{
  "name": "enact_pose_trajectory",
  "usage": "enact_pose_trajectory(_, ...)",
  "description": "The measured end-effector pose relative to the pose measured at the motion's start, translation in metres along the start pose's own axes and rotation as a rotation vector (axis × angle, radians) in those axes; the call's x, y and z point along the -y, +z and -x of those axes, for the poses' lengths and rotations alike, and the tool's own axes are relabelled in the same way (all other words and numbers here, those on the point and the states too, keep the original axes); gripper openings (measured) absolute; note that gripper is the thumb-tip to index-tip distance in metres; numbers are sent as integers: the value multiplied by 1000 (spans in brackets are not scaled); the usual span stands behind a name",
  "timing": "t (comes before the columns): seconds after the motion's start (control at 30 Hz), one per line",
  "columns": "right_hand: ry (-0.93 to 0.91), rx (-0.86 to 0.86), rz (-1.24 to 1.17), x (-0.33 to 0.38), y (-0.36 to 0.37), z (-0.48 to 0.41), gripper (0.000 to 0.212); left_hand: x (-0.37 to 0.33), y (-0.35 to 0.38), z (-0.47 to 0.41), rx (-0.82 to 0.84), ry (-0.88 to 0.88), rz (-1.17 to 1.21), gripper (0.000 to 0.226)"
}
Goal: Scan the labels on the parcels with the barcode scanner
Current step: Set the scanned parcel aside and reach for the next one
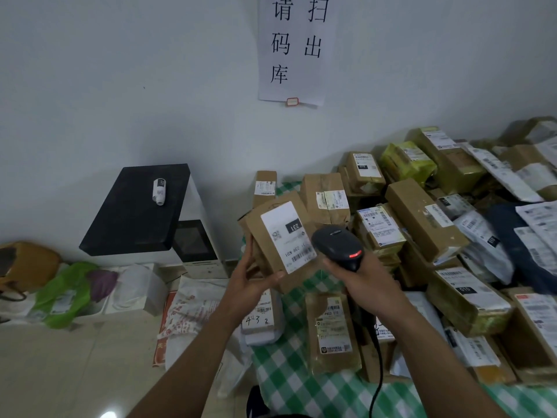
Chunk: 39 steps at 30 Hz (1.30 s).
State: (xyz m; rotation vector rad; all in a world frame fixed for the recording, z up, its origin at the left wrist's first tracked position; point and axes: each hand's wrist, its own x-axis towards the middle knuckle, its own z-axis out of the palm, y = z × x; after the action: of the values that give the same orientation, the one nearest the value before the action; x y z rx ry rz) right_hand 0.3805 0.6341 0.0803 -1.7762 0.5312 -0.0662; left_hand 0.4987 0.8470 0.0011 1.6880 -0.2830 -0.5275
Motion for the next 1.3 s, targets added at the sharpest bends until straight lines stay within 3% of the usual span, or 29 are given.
enact_pose_trajectory(0.17,70,130,108,-2,1,5,33,0,-19,-14,-112,-4,34,98)
enact_pose_trajectory(0.3,83,180,133,2,10,9,30,4,-28,-21,-134,-34,45,110)
enact_pose_trajectory(0.43,78,218,177,5,16,12,30,8,-29,-21,-141,-42,31,108)
enact_pose_trajectory(0.83,119,243,210,9,20,15,32,11,-33,-16,-131,-24,4,98)
enact_pose_trajectory(1.03,128,249,179,6,21,14,38,14,-35,-16,-138,-29,12,104)
enact_pose_trajectory(1.3,87,193,126,-5,24,18,22,11,-45,21,-124,-16,55,98)
